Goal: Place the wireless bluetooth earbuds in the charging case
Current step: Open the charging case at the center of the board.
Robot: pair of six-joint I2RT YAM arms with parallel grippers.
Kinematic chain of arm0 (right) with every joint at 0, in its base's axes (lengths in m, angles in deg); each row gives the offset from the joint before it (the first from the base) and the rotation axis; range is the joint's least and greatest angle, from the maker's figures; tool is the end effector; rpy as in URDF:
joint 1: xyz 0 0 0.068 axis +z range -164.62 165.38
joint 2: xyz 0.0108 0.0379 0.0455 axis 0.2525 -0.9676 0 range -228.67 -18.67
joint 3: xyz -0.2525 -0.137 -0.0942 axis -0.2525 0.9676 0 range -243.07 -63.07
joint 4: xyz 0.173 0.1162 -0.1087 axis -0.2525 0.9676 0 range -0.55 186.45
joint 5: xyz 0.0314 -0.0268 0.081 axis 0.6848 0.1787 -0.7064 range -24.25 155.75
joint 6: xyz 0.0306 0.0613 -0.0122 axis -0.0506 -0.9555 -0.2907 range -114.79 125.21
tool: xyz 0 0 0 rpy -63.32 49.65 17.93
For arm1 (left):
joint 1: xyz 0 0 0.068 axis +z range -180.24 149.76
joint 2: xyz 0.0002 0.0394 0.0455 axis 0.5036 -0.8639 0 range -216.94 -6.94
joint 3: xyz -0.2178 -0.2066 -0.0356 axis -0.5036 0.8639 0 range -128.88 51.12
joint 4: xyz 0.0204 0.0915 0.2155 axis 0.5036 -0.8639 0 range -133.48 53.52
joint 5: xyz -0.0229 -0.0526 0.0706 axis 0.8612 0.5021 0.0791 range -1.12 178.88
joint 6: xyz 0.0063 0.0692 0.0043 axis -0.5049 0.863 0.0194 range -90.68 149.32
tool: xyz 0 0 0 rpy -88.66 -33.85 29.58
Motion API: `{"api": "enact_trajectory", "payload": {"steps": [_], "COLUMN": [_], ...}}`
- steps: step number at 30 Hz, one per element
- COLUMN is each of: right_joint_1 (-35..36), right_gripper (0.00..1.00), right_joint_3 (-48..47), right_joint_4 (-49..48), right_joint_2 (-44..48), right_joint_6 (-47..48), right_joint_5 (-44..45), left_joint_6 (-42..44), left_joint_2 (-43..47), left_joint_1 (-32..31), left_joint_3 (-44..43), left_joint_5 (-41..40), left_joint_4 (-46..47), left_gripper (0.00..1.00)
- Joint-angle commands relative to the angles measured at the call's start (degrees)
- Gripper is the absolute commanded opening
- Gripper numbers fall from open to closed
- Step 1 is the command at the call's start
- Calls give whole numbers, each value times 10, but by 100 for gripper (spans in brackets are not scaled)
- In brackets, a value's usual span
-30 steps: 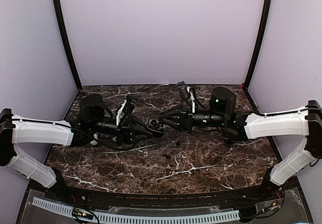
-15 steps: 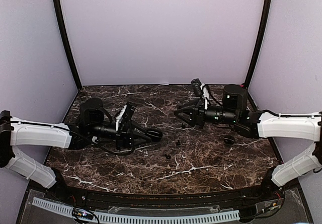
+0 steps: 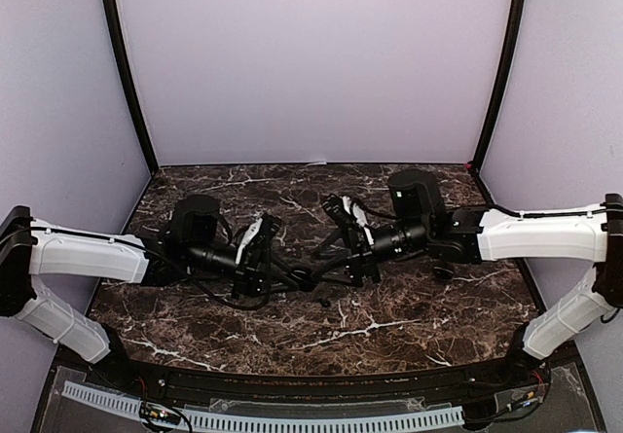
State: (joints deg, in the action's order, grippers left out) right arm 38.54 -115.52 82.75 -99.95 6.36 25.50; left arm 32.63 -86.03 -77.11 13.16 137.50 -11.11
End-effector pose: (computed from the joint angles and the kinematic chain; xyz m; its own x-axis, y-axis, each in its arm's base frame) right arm 0.1522 0.2642 0.3084 -0.2063 -0.3009 -0.9311 -0.9740 -0.0276 0.2247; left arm 0.1564 -0.2291 0.2750 -0.1290 0.1937 -0.9725 0.9852 -0.0863 -0.1479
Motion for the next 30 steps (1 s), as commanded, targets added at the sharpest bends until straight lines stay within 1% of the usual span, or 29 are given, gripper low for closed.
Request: {"api": "enact_trajectory", "payload": {"steps": [1, 4, 7, 10, 13, 19, 23, 27, 30], "right_joint_1": [15, 22, 26, 26, 23, 3, -7, -12, -14], "right_gripper": [58, 63, 63, 55, 50, 42, 34, 31, 31], "right_joint_3": [-31, -43, -58, -64, -65, -48, -41, -35, -34], "right_joint_4": [46, 57, 72, 78, 76, 58, 57, 51, 49], "right_joint_2": [-28, -43, -57, -64, -64, -53, -50, -43, -42], "right_joint_6": [41, 49, 54, 46, 37, 16, 10, 7, 7], "right_joint_5": [11, 12, 14, 39, 58, 53, 51, 45, 48], "left_joint_6": [32, 40, 42, 48, 55, 62, 63, 66, 67], "left_joint_2": [-1, -4, -5, -4, -1, 9, 15, 17, 16], "left_joint_1": [-8, -12, -14, -18, -20, -23, -24, -24, -25], "left_joint_3": [-22, -28, -28, -27, -23, -13, -6, -5, -5], "left_joint_5": [-8, -2, 4, 17, 28, 46, 55, 56, 55], "left_joint_4": [-33, -44, -45, -46, -47, -45, -39, -41, -41], "left_gripper": [8, 8, 8, 8, 8, 8, 8, 8, 8]}}
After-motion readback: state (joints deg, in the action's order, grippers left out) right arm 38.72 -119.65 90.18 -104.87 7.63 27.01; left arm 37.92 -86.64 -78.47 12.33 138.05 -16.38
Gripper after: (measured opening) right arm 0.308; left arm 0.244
